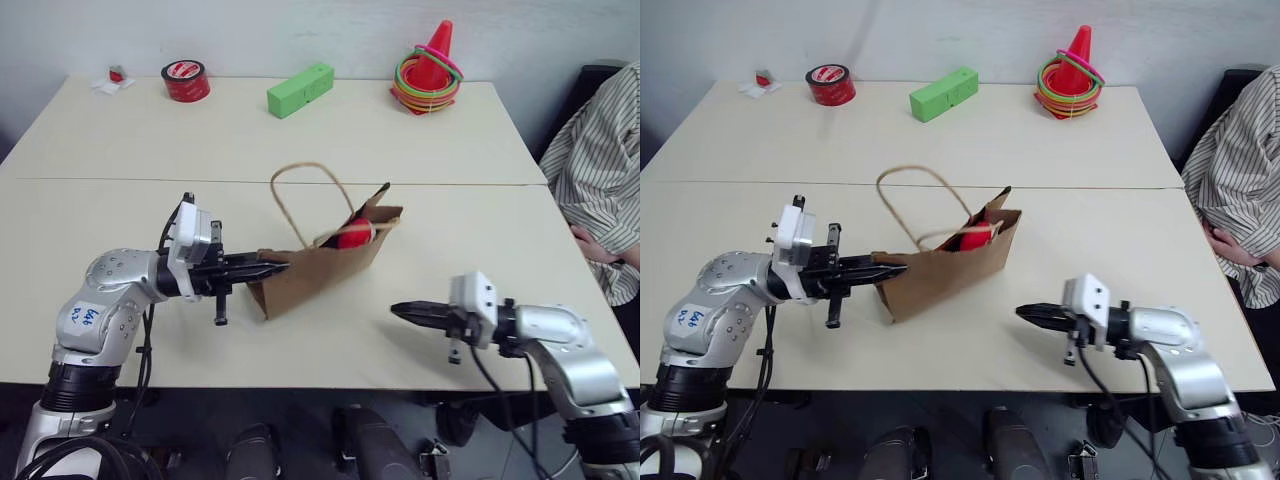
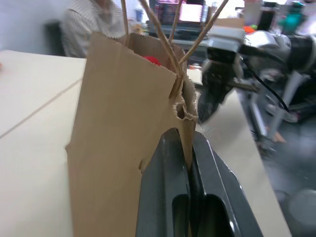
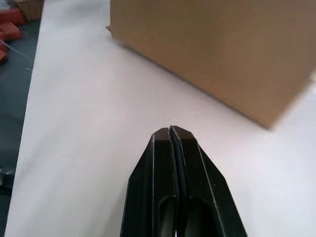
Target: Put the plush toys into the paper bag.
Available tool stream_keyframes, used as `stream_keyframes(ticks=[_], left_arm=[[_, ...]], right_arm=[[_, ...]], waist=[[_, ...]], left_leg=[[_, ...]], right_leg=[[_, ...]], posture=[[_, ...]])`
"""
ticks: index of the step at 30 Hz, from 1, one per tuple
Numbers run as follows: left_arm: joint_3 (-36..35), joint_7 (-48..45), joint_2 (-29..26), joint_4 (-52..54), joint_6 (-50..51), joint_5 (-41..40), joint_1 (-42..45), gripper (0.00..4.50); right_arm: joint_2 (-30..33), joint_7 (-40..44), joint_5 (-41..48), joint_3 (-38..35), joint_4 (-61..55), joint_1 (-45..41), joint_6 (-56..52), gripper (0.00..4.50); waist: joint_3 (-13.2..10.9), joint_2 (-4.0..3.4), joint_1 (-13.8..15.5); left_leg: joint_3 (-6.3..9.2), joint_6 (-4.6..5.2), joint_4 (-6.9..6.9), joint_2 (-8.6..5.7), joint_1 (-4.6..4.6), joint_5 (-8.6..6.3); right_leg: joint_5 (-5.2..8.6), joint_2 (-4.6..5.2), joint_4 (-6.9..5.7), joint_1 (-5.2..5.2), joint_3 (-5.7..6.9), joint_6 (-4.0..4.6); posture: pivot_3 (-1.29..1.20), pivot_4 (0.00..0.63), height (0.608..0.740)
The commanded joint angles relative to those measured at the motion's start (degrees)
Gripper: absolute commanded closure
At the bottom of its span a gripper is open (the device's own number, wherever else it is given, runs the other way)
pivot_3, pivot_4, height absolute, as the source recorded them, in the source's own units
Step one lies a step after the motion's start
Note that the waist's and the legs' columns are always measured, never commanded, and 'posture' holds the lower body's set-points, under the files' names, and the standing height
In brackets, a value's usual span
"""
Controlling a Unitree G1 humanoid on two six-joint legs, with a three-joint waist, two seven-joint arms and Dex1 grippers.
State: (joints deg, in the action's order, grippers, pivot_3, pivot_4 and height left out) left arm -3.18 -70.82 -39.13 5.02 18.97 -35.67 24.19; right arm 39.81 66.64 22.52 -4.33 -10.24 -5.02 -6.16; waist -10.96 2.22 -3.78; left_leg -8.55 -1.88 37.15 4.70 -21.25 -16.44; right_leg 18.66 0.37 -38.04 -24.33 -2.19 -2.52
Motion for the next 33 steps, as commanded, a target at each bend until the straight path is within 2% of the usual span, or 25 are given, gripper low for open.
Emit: stream_keyframes(ticks=[1, 3, 7, 11, 16, 20, 25, 30, 33], left_arm=[[0.1, -7.3, -0.5, -6.6, -6.9, 2.1, 3.1, 4.48], [0.0, -9.6, -0.7, -10.2, -8.3, 2.7, 4.8, 4.48], [-2.2, -11.8, -1.7, -13.2, -1.7, -1.8, 9.2, 4.48], [-0.9, -15.9, -3.9, -9.3, 2.5, -3.3, 9.2, 4.48], [0.0, -15.3, -1.7, -4.1, 4.7, -4.7, 7.5, 4.48], [1.9, -16.4, -0.1, -8.6, -3.9, 2.0, 7.4, 4.48], [2.4, -15.0, 1.9, -21.8, -22.3, 11.4, 10.4, 4.48], [1.6, -14.5, 0.2, -18.9, -18.3, 9.7, 9.5, 4.48], [0.5, -11.9, -0.5, -17.1, -17.6, 10.0, 8.4, 3.82]], right_arm=[[1.3, -1.3, 2.2, -5.1, -2.5, 1.8, 1.2, 4.50], [1.1, -2.3, 2.3, -6.4, -2.4, 2.7, 1.4, 4.50], [1.2, -2.5, 2.5, -7.1, -2.6, 4.0, 1.4, 4.50], [1.5, -2.9, 2.6, -7.6, -2.7, 5.0, 1.6, 4.50], [2.2, -2.9, 2.9, -8.8, -2.5, 5.5, 1.8, 4.50], [2.6, -3.1, 3.2, -9.6, -3.2, 6.3, 1.5, 4.50], [2.4, -3.6, 3.9, -9.6, -4.1, 6.6, 1.5, 4.50], [2.4, -3.5, 4.5, -9.2, -4.1, 6.6, 1.4, 4.50], [1.9, -4.1, 6.1, -9.2, -4.1, 6.4, -0.2, 4.50]], waist=[[0.0, 0.00, -0.1], [0.0, 0.00, -0.2], [0.0, 0.00, -0.1], [0.0, 0.00, -0.3], [0.0, 0.00, 0.1], [0.0, 0.00, 0.5], [0.0, 0.00, 0.6], [0.0, 0.00, 0.6], [0.0, 0.00, 0.5]], left_leg=[[0.00, -0.02, 0.00, 0.02, 0.00, 0.02], [0.03, -0.04, 0.01, 0.01, 0.00, 0.04], [0.04, -0.02, 0.01, 0.03, -0.03, 0.03], [0.03, -0.02, -0.01, 0.11, -0.06, 0.03], [0.04, 0.02, 0.06, 0.14, -0.06, 0.03], [0.04, 0.03, 0.08, 0.06, -0.03, 0.04], [0.05, 0.01, 0.08, 0.00, -0.01, 0.05], [0.03, 0.07, 0.06, 0.09, -0.04, 0.02], [0.03, 0.06, 0.06, 0.12, -0.02, 0.02]], right_leg=[[-0.01, -0.02, 0.00, 0.00, 0.00, 0.02], [-0.02, -0.03, -0.02, 0.01, 0.01, 0.03], [-0.02, -0.02, -0.01, 0.00, 0.01, 0.03], [-0.01, -0.01, 0.00, -0.02, 0.01, 0.01], [0.00, 0.06, -0.04, 0.00, 0.00, -0.03], [0.00, 0.04, -0.07, 0.00, -0.01, -0.03], [-0.01, -0.01, -0.07, 0.02, -0.01, -0.02], [-0.01, 0.05, -0.04, 0.02, -0.02, -0.03], [-0.01, 0.03, -0.06, 0.02, -0.01, -0.03]], posture=[[0.00, 0.150, 0.740], [0.00, 0.150, 0.740], [0.00, 0.150, 0.740], [0.00, 0.150, 0.740], [0.00, 0.150, 0.740], [0.00, 0.150, 0.740], [0.00, 0.150, 0.740], [0.00, 0.150, 0.740], [0.00, 0.150, 0.740]])
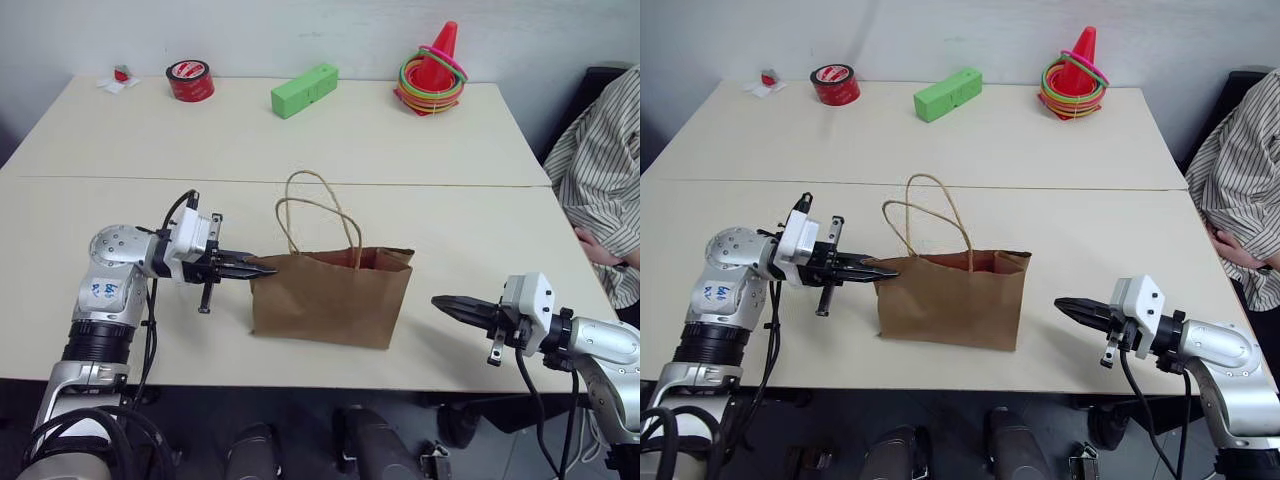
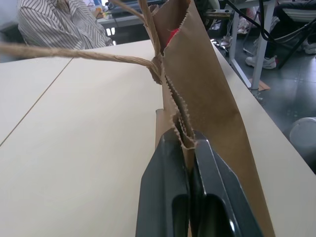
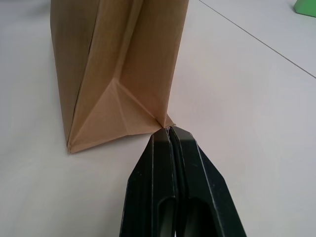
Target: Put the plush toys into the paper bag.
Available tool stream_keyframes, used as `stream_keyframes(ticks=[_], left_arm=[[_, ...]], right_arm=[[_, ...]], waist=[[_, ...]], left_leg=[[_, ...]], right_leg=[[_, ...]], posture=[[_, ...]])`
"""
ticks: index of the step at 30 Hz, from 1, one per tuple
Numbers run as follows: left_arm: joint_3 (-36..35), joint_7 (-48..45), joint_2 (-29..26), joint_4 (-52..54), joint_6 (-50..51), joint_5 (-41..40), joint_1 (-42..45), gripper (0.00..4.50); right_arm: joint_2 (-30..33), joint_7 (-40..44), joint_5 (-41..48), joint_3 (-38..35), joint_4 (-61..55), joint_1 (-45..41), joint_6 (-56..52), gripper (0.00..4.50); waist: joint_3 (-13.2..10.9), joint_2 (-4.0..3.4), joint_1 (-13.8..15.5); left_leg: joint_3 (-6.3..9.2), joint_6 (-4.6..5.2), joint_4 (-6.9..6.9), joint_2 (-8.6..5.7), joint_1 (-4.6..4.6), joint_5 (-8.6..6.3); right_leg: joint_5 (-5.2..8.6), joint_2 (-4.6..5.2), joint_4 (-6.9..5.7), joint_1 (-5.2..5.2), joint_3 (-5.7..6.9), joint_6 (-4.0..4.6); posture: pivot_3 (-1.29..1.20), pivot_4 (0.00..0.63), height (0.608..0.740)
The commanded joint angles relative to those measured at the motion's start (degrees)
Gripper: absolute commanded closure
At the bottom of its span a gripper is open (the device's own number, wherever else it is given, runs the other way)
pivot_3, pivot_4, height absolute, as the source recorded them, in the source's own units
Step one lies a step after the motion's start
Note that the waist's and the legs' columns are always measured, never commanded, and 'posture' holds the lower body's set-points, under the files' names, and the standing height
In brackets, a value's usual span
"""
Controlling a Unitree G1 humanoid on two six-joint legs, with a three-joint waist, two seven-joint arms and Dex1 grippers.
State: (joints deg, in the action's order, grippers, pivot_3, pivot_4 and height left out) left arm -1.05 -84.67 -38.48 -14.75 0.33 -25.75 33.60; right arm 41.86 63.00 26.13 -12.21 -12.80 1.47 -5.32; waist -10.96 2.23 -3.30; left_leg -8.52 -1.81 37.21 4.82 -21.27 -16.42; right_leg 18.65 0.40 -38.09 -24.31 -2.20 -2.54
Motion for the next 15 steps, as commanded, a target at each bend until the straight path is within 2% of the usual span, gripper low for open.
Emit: stream_keyframes(ticks=[1, 2, 5, 12, 15], left_arm=[[-2.2, 2.9, -1.3, 3.3, 1.4, -0.1, -1.4, 3.53], [-2.7, 3.7, -1.6, 4.1, 2.3, -0.5, -1.9, 3.20], [-6.1, 7.3, -3.4, 7.2, 5.4, -1.9, -5.3, 2.24], [-14.7, 11.6, -8.7, 13.1, 9.8, -3.6, -16.4, 0.03], [-19.3, 15.3, -10.1, 14.7, 8.7, -1.7, -22.0, 0.00]], right_arm=[[-0.3, -0.6, 3.4, -1.4, -1.7, -0.1, -2.3, 4.50], [-0.2, -0.5, 4.9, -1.4, -1.9, 0.0, -4.1, 4.50], [0.0, -0.3, 5.4, -1.4, -1.7, -1.5, -3.9, 3.85], [2.3, 1.9, 3.9, -1.8, 1.1, -6.5, -1.2, 1.34], [4.3, 3.5, 4.4, -2.5, 2.1, -8.5, -0.9, 0.31]], waist=[[0.0, 0.00, 0.0], [0.0, 0.00, 0.1], [0.0, 0.00, -0.1], [0.0, 0.00, -0.3], [0.0, 0.00, -0.1]], left_leg=[[0.00, -0.01, 0.00, 0.00, 0.01, 0.00], [0.00, -0.01, 0.01, 0.02, 0.01, 0.01], [0.00, 0.01, 0.01, 0.07, 0.01, 0.01], [-0.02, 0.01, -0.02, 0.12, 0.02, 0.01], [-0.02, 0.02, -0.03, 0.11, 0.01, 0.00]], right_leg=[[0.00, 0.00, -0.02, 0.00, 0.00, 0.00], [0.00, 0.01, -0.03, 0.00, 0.00, 0.00], [0.00, 0.02, -0.04, 0.00, -0.01, 0.00], [0.01, 0.03, -0.08, -0.03, -0.01, 0.01], [0.02, 0.06, -0.05, -0.05, 0.01, 0.03]], posture=[[0.00, 0.150, 0.740], [0.00, 0.150, 0.740], [0.00, 0.150, 0.740], [0.00, 0.150, 0.740], [0.00, 0.150, 0.740]])
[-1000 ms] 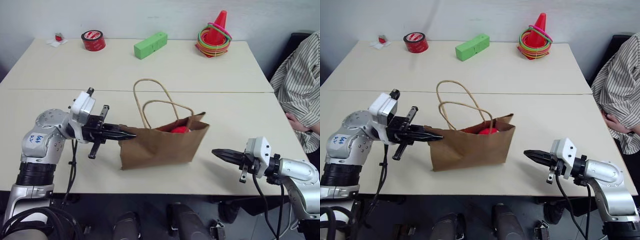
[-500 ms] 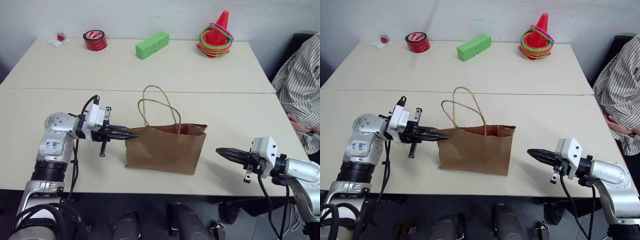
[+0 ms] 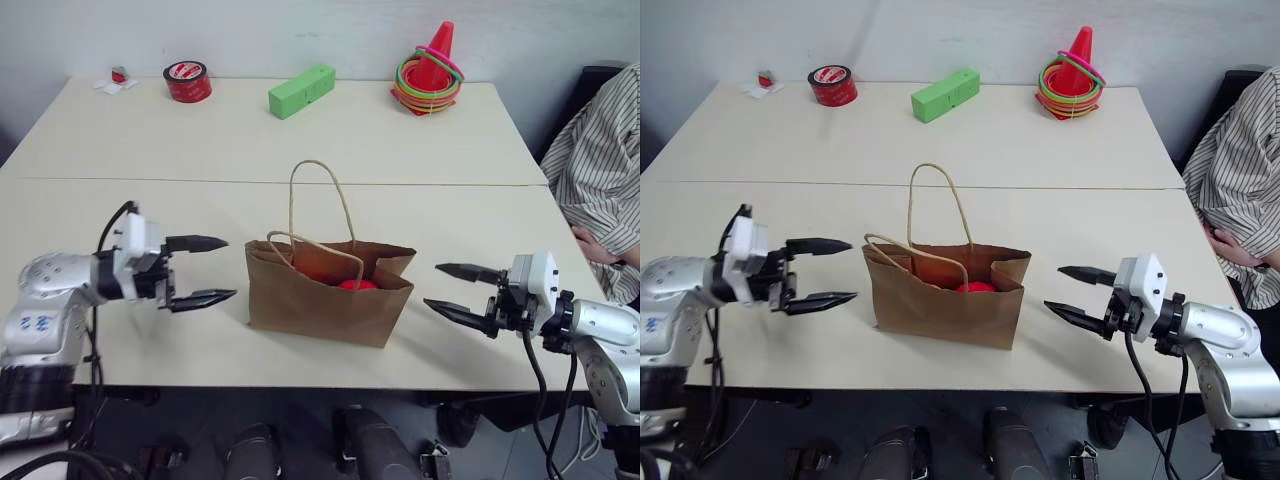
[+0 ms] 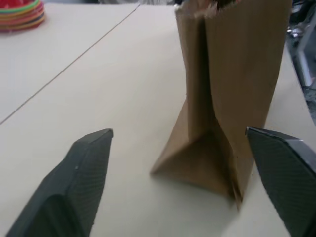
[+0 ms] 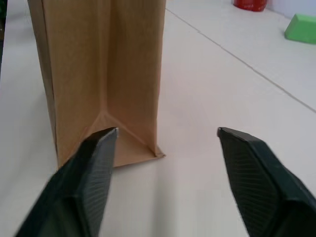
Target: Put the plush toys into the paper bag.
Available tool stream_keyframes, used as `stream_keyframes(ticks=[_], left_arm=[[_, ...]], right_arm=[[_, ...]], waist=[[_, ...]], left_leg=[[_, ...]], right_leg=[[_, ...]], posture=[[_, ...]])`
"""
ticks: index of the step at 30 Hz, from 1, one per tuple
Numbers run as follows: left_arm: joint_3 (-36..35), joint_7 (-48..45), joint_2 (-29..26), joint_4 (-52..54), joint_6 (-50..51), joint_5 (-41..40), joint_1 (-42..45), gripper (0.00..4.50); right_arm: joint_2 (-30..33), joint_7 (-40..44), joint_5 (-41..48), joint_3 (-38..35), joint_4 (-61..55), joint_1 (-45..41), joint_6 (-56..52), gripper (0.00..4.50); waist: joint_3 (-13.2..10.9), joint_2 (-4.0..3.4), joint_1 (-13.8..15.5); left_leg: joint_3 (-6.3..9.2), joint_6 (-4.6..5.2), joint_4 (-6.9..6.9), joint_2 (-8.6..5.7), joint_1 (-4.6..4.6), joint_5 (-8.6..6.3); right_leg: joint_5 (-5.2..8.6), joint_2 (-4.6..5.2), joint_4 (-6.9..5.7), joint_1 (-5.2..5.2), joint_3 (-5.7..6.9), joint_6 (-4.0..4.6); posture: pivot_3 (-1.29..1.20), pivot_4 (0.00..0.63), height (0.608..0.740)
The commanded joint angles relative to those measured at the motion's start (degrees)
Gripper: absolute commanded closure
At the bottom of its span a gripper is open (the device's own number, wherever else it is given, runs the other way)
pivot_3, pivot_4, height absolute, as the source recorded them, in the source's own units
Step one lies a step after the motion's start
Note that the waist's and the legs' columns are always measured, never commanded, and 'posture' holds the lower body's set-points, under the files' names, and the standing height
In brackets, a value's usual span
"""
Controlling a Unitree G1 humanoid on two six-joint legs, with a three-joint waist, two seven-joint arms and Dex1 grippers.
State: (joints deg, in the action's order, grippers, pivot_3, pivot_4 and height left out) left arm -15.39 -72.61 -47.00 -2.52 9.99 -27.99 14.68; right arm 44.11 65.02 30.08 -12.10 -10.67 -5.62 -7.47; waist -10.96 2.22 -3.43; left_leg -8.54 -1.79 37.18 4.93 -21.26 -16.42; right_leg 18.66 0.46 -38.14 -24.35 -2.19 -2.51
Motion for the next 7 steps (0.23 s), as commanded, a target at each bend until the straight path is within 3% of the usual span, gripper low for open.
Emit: stream_keyframes(ticks=[1, 7], left_arm=[[-7.1, 4.2, -2.0, 3.1, -2.1, 1.4, -5.9, 0.00], [-15.7, 8.4, -1.9, 7.3, -3.3, 1.8, -18.7, 0.00]], right_arm=[[3.2, 2.8, 0.3, -2.8, 0.5, -2.0, 1.7, 0.04], [6.3, 7.2, -0.6, -3.2, 5.6, -4.3, 4.7, 0.04]], waist=[[0.0, 0.00, 0.1], [0.0, 0.01, 0.0]], left_leg=[[0.00, 0.01, -0.01, 0.00, 0.00, 0.00], [0.00, 0.37, -0.06, 0.00, -0.01, -0.22]], right_leg=[[0.00, 0.01, 0.00, 0.00, 0.00, 0.00], [0.01, 0.07, 0.14, 0.01, 0.02, 0.01]], posture=[[0.00, 0.150, 0.740], [0.00, 0.150, 0.740]])
